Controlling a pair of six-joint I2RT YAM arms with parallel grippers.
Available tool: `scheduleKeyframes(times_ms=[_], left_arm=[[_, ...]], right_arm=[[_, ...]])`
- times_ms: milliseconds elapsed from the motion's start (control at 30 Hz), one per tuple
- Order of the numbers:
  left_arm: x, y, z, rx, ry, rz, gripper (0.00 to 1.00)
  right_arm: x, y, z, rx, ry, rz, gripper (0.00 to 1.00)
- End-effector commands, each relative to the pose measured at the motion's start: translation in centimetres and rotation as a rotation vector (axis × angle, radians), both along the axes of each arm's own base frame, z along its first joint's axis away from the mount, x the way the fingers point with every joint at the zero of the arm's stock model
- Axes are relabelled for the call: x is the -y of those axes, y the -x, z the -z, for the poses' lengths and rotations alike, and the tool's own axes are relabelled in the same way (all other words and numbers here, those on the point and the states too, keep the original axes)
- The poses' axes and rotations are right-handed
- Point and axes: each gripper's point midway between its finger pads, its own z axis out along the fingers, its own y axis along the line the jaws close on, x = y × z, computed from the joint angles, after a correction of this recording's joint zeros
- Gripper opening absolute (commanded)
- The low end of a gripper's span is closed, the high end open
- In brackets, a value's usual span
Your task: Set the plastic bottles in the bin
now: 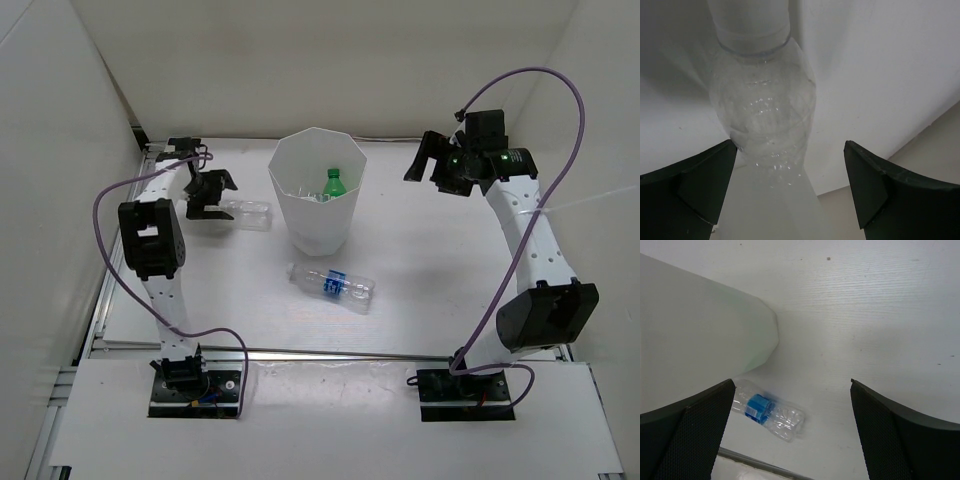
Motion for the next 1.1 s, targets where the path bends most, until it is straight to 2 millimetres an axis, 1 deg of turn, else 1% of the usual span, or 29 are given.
scheduleKeyframes(times_ms=[0,67,133,200,300,333,433,467,500,533,567,600,633,667,733,767,800,833,867,900,967,1000,1033,1067], left_arm=[[0.9,-0.7,0.7,0.040,-0.015,0.083,1.00],[1.4,-0.4,1.8,0.022,-0.010,0.116,1.00],[1.3,0.3,2.6,-0.001,-0.020,0.124,1.00],[1.3,0.4,3.3,-0.008,-0.019,0.124,1.00],[1.5,1.0,4.5,-0.035,-0.013,0.149,0.94],[1.5,1.1,4.5,-0.032,-0.017,0.163,0.88],[1.5,1.1,4.5,-0.030,-0.019,0.172,0.77],[1.4,1.1,4.5,-0.028,-0.022,0.180,0.60],[1.4,1.1,4.5,-0.028,-0.022,0.180,0.51],[1.4,1.2,4.5,-0.026,-0.024,0.189,0.43],[1.4,0.6,3.6,-0.001,-0.028,0.189,0.37],[1.5,0.3,3.2,0.011,-0.020,0.191,0.30],[1.4,-0.1,2.2,0.036,-0.008,0.186,0.30],[1.5,-1.3,0.7,0.085,-0.003,0.189,0.30],[1.3,-2.9,-1.6,0.151,0.020,0.189,0.30],[0.7,-3.7,-3.2,0.193,0.013,0.177,0.30],[-0.2,-5.1,-6.1,0.272,-0.002,0.165,0.30],[-0.8,-5.9,-7.9,0.325,-0.017,0.164,0.30],[-1.9,-6.8,-10.6,0.401,-0.034,0.147,0.31],[-2.5,-7.8,-13.6,0.487,-0.058,0.148,0.31],[-3.7,-8.5,-17.6,0.591,-0.085,0.131,0.31],[-4.3,-8.9,-21.3,0.692,-0.110,0.123,0.30],[-4.9,-9.0,-23.3,0.744,-0.112,0.109,0.30],[-4.7,-9.1,-25.3,0.803,-0.109,0.122,0.28]], right_arm=[[1.1,-1.3,-1.8,0.069,0.018,0.020,1.00],[1.3,-1.3,-1.7,0.073,0.031,0.021,1.00],[1.3,-1.3,-1.7,0.073,0.031,0.021,1.00],[1.3,-1.1,-1.5,0.067,0.038,0.015,1.00],[1.5,-1.2,-1.5,0.067,0.045,0.021,1.00],[1.5,-1.2,-1.5,0.067,0.045,0.021,1.00],[1.5,-1.1,-1.2,0.058,0.046,0.021,1.00],[1.5,-1.1,-1.2,0.058,0.046,0.021,1.00],[1.5,-1.1,-1.2,0.058,0.046,0.021,1.00],[1.5,-1.1,-1.2,0.058,0.046,0.021,1.00],[1.5,-1.1,-1.2,0.058,0.046,0.021,1.00],[1.5,-1.1,-1.2,0.058,0.046,0.021,1.00],[1.3,-1.1,-1.2,0.058,0.039,0.013,1.00],[1.3,-1.0,-1.2,0.055,0.032,0.019,1.00],[1.1,-1.0,-1.2,0.054,0.025,0.012,1.00],[1.1,-1.0,-1.2,0.054,0.025,0.012,1.00],[0.9,-0.9,-1.3,0.050,0.013,0.011,1.00],[0.9,-0.9,-1.3,0.050,0.013,0.011,1.00],[0.9,-1.0,-1.6,0.059,0.011,0.011,1.00],[0.7,-1.0,-1.7,0.058,0.004,0.003,1.00],[0.5,-0.9,-2.2,0.072,-0.012,0.004,1.00],[0.5,-0.9,-2.2,0.072,-0.012,0.004,1.00],[0.4,-0.7,-2.6,0.078,-0.025,0.003,1.00],[0.4,-0.6,-2.2,0.067,-0.024,0.003,1.00]])
